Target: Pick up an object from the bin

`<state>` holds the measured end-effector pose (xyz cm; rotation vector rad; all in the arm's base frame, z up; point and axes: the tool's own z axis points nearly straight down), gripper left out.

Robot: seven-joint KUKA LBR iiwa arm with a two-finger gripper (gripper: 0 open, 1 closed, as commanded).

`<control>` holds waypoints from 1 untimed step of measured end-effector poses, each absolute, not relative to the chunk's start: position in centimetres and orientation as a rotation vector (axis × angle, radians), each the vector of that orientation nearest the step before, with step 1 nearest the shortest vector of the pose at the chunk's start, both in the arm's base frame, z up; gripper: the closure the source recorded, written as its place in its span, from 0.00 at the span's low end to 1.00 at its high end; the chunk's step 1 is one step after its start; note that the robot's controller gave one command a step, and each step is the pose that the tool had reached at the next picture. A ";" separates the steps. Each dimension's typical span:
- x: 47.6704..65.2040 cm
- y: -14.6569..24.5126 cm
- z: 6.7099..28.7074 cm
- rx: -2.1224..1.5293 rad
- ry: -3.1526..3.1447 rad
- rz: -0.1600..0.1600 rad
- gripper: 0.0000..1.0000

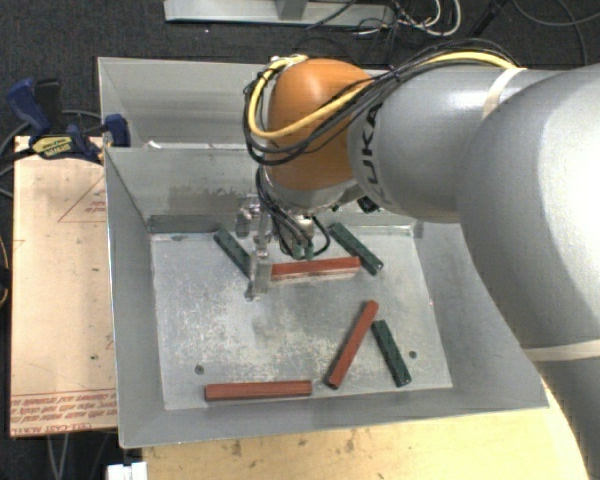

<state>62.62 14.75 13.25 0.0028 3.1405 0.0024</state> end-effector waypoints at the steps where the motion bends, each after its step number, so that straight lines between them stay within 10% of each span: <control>1: 63.2 9.2 6.6 -0.041 3.145 -0.003 0.00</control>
Offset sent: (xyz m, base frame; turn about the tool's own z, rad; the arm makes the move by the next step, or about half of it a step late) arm 0.0069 -0.0516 -0.0625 -0.0340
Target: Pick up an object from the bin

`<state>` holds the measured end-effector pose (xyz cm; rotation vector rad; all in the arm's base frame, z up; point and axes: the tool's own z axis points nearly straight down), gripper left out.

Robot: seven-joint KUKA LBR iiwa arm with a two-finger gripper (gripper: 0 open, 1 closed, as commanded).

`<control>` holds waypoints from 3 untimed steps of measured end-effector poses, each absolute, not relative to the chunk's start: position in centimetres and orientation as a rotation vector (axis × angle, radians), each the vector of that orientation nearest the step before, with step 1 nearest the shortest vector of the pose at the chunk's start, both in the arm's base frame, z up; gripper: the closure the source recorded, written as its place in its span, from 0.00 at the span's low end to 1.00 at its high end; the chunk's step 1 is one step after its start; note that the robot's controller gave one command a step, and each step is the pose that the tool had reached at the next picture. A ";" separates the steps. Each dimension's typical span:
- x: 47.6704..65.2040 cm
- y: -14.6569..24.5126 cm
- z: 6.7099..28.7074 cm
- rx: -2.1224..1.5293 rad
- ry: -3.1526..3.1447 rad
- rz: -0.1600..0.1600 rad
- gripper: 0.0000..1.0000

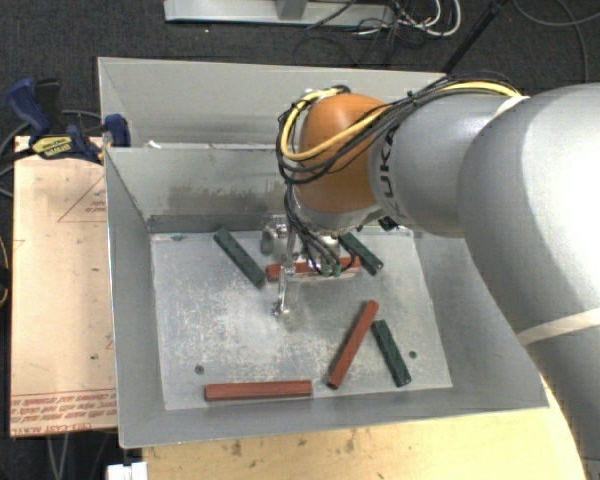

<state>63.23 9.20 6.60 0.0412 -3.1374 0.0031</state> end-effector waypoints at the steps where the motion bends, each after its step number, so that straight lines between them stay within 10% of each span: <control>1: 63.4 9.6 7.1 0.047 -3.144 -0.002 1.00; 2: 61.9 9.2 20.4 0.074 -3.152 -0.003 1.00; 3: 61.8 9.2 19.9 0.074 -3.144 -0.002 0.00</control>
Offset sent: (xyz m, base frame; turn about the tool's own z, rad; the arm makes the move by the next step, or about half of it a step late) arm 0.0000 0.0000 0.0000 0.0000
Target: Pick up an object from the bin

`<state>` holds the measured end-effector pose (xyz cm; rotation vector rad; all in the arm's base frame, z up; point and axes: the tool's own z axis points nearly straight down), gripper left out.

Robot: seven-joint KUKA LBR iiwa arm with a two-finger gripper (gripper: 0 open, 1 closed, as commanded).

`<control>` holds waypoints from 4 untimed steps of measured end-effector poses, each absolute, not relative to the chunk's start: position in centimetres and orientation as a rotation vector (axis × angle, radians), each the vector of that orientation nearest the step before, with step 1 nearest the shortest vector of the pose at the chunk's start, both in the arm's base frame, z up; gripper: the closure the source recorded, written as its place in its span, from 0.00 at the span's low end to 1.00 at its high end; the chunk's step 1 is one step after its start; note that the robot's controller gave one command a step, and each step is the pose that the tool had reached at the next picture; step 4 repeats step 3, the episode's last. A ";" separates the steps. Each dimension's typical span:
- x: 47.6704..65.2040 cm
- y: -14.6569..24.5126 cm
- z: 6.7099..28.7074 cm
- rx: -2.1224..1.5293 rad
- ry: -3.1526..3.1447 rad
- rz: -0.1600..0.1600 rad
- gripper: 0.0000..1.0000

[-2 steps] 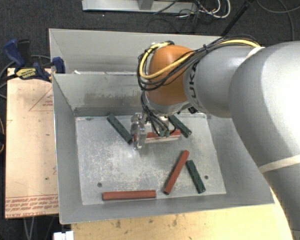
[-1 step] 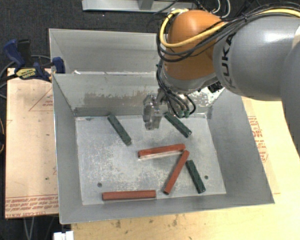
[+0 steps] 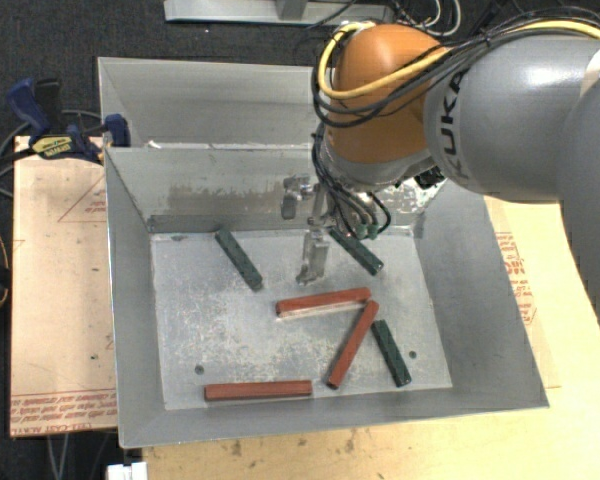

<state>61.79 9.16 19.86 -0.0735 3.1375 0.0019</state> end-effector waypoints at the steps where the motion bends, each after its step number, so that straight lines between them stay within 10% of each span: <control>1: 57.7 3.7 6.5 -0.236 3.139 0.000 0.00; 2: 58.1 3.9 7.1 -0.237 3.129 0.002 1.00; 3: 58.6 6.0 22.9 -0.528 3.086 0.001 1.00; 4: 58.6 6.0 22.9 -0.528 3.086 0.001 1.00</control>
Offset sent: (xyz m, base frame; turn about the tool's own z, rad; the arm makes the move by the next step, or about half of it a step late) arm -0.0384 -0.0525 -0.1286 -0.1075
